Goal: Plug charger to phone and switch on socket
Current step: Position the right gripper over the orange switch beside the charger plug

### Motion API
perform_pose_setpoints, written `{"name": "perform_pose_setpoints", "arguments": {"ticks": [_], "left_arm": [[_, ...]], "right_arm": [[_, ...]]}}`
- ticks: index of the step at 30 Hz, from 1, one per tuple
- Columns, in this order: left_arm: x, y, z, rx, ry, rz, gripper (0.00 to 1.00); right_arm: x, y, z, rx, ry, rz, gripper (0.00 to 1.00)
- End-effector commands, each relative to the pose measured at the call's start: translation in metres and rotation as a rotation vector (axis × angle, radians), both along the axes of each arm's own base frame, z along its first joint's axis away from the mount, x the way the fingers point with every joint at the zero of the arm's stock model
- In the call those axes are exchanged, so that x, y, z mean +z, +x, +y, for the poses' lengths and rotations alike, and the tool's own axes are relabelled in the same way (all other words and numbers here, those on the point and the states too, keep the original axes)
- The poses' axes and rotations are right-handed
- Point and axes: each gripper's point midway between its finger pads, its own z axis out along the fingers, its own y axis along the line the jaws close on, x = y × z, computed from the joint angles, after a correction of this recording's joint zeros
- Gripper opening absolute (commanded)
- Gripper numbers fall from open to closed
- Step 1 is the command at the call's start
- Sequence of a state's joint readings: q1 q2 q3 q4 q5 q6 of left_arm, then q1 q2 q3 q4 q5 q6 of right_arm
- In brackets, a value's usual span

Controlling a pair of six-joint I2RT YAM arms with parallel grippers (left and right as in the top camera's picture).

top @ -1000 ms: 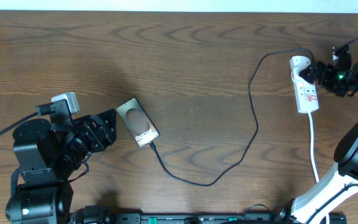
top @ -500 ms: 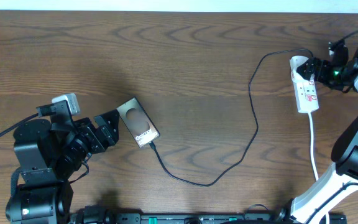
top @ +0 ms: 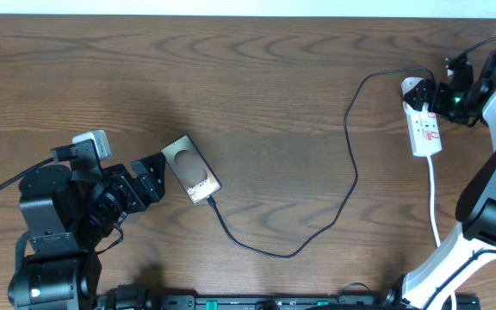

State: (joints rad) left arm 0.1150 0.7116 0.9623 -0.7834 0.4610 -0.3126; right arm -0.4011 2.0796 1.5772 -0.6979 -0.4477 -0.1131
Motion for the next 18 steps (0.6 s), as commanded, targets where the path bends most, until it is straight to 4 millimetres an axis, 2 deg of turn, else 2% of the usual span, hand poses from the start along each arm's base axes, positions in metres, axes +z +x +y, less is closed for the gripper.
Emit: {"name": "perform_pose_setpoints", "arguments": {"ticks": [1,8,18], "left_arm": [[0.0,0.0,0.002,0.002,0.016,-0.003,0.88],[0.0,0.0,0.002,0.002,0.016,-0.003,0.88],[0.0,0.0,0.002,0.002,0.017,-0.003,0.88]], "right_arm": [[-0.011,0.001,0.0,-0.008,0.011,0.024,0.99],[-0.02,-0.001,0.006,-0.016,0.041,0.056,0.99],[-0.022,0.001,0.02,-0.007,0.053,0.069,0.99]]}}
